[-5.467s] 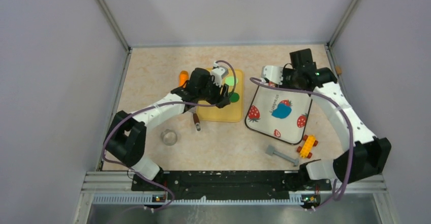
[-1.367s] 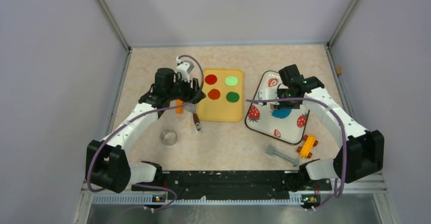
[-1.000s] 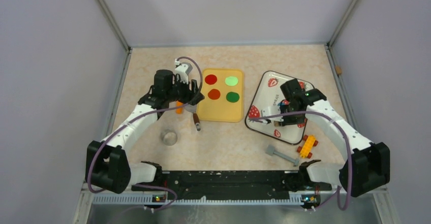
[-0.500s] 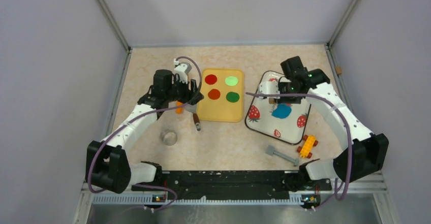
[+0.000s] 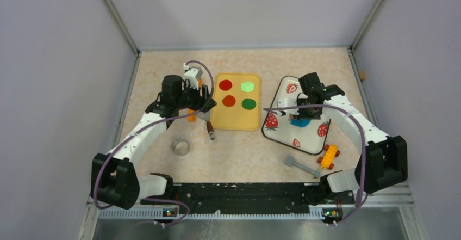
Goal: Roll out the dumpling wrappers from the dough
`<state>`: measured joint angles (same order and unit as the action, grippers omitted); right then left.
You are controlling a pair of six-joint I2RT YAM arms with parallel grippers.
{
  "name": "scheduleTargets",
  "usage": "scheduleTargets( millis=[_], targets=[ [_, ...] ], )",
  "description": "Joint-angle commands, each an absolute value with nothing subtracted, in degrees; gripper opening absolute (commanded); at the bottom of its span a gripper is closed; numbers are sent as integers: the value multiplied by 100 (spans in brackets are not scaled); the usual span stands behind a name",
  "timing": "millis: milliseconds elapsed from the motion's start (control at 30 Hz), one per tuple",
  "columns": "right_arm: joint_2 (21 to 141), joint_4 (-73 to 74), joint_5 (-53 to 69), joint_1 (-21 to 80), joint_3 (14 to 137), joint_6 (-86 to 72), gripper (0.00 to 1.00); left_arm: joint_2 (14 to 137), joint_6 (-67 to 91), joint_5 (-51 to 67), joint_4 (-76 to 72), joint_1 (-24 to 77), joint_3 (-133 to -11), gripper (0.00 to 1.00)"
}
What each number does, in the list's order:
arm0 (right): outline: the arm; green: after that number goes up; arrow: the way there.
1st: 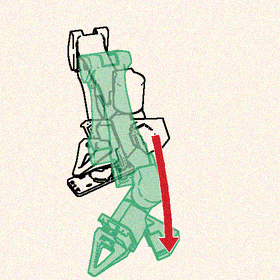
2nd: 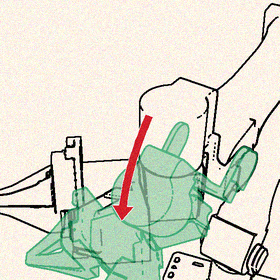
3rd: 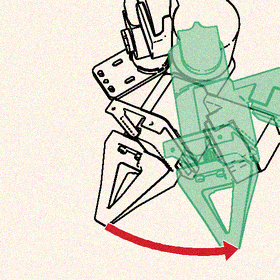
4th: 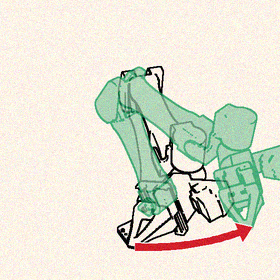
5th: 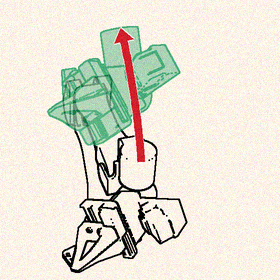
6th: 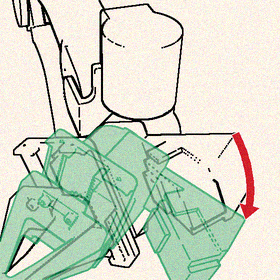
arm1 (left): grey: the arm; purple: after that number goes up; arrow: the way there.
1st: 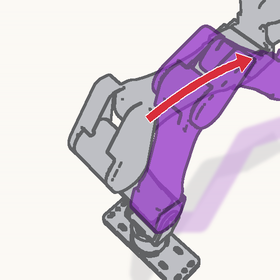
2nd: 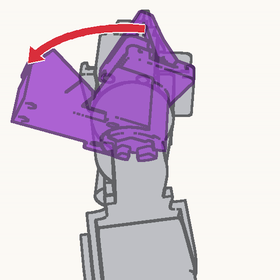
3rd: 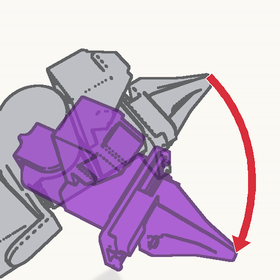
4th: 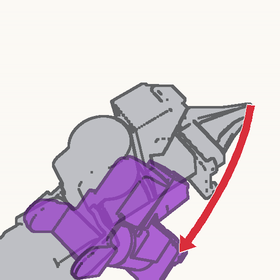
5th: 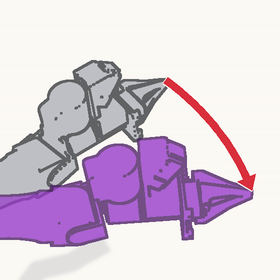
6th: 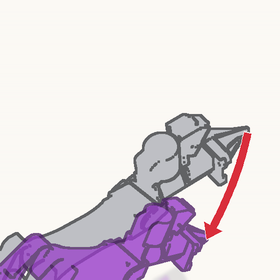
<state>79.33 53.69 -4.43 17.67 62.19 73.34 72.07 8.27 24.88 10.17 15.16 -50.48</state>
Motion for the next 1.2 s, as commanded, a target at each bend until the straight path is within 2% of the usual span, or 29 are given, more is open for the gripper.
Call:
scheduleTargets(
  millis=[0, 1167],
  targets=[
    [7943, 6564, -28, 1739, 5736, 7396, 0, 6976, 865, 2571, 764, 1429, -4964, 64],
    [7770, 7937, 18, 1840, 5179, 7282, 0, 6934, 1004, 2635, 651, 1328, -4804, 64]
  ],
)
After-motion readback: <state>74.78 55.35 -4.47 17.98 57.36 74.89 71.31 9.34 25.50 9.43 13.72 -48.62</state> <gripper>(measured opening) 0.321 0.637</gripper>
